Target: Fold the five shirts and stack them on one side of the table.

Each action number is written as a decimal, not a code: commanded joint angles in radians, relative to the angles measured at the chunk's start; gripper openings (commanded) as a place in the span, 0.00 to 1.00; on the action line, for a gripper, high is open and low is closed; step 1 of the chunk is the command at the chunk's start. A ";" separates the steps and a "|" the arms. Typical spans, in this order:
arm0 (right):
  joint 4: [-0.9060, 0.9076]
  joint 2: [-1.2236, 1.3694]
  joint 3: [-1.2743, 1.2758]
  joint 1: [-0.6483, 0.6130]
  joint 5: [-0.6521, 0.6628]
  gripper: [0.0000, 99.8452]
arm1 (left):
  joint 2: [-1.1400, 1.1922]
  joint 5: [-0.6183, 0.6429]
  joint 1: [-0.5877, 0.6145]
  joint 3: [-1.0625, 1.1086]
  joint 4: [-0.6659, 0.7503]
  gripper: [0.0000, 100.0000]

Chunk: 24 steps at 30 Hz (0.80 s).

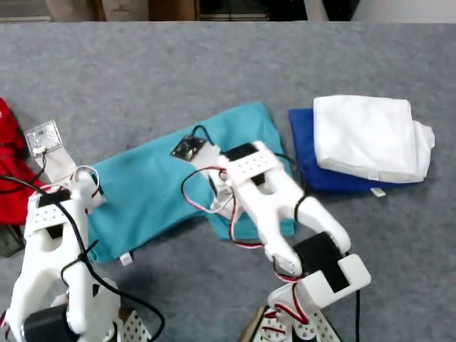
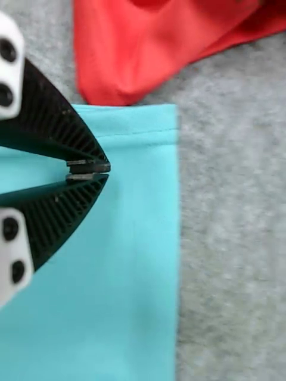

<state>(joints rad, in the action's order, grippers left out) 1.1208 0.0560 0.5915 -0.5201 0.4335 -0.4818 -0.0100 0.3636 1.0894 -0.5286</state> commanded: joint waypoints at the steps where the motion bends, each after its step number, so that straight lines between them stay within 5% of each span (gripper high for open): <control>1: -0.015 -0.001 0.015 -0.045 0.002 0.00 | 0.097 -0.003 -0.005 -0.069 0.091 0.02; 12: -0.006 -0.036 0.018 -0.045 0.000 0.00 | 0.533 0.037 0.109 -0.512 -0.104 0.02; 24: 0.089 -0.441 0.004 0.039 0.009 0.00 | 0.555 0.038 0.109 -0.565 -0.117 0.02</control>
<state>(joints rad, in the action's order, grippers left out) 1.2022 -0.2877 0.6130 -0.5401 0.4350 0.0813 0.0222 0.4526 0.5800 -0.6421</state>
